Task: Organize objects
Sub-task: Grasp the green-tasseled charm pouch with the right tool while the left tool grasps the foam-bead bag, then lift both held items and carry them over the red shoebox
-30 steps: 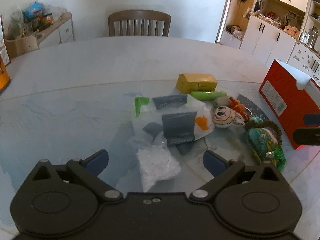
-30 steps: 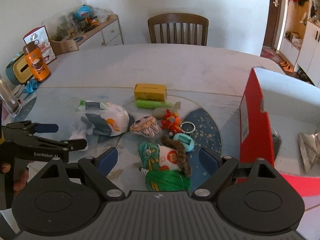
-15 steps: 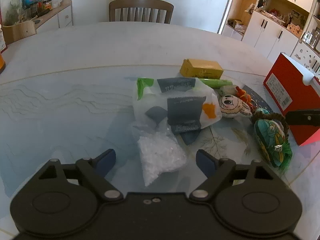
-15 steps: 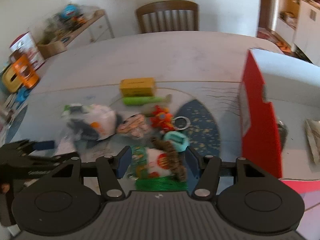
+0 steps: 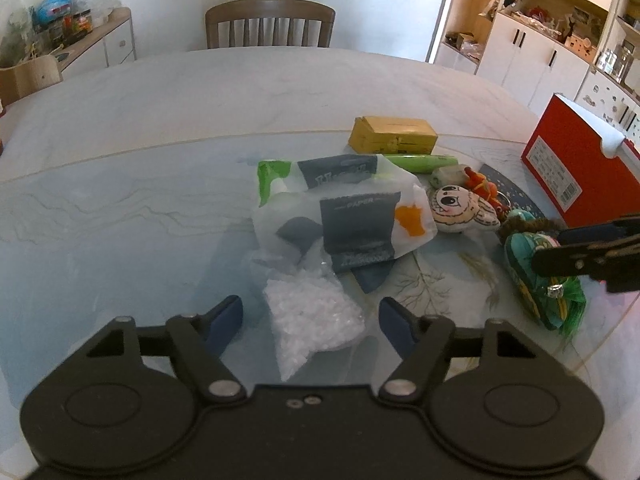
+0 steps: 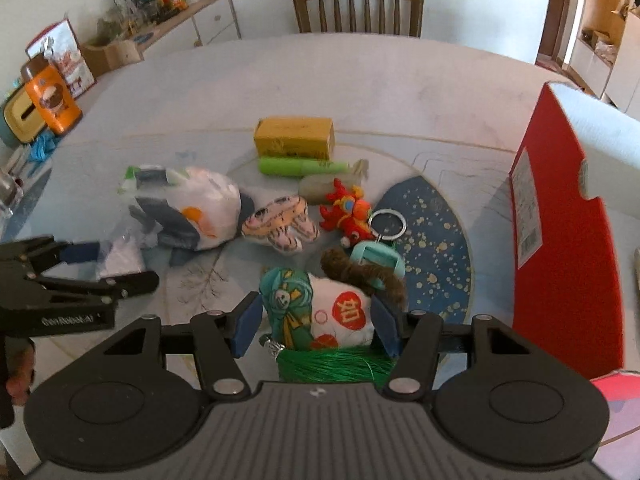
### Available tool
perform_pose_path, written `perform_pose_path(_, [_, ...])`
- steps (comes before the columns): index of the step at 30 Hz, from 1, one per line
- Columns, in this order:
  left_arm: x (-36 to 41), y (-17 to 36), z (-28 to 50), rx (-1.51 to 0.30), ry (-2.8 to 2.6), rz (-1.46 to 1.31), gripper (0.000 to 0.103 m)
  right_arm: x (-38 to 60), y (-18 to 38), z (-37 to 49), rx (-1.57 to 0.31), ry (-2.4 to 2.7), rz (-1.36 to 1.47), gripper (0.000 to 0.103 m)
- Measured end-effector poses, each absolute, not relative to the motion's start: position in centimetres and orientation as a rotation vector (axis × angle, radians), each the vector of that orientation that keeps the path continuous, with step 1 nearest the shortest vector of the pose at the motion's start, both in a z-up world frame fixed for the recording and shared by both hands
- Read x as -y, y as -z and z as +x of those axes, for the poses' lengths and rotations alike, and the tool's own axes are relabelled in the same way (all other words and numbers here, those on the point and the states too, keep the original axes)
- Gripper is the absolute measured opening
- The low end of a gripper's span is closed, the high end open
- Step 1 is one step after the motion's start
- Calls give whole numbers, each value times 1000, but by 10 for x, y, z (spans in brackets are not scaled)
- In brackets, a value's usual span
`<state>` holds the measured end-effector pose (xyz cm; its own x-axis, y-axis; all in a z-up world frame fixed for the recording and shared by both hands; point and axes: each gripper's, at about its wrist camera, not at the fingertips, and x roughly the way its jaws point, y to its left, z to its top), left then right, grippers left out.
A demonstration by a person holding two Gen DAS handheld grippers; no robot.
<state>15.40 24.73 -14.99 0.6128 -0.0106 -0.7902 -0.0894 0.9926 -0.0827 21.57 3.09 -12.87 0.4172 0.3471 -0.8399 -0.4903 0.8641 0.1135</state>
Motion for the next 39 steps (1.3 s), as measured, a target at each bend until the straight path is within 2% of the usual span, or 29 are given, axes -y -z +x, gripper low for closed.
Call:
perform_pose_path(5, [-245,148,154,-910,-43,-101,56,-34,134,218,-1019,-529,-186,61])
perform_pose_path(7, [-245,148,154,-912,-45,-102,54,-35,134,219,-1019,-531,-195,61])
perform_pose_path(11, [-243,147,154,-918,-39,-98,45,-36,133,216,-1011,-534,-208,52])
perform_pose_path(16, [-241,144,152,-929,-34,-109,39,-34,128,212,-1000,-551,-202,47])
perform_pose_path(39, [-186,53,148,-865,157,-153,37,30,17,179,-854,-586,-34,46])
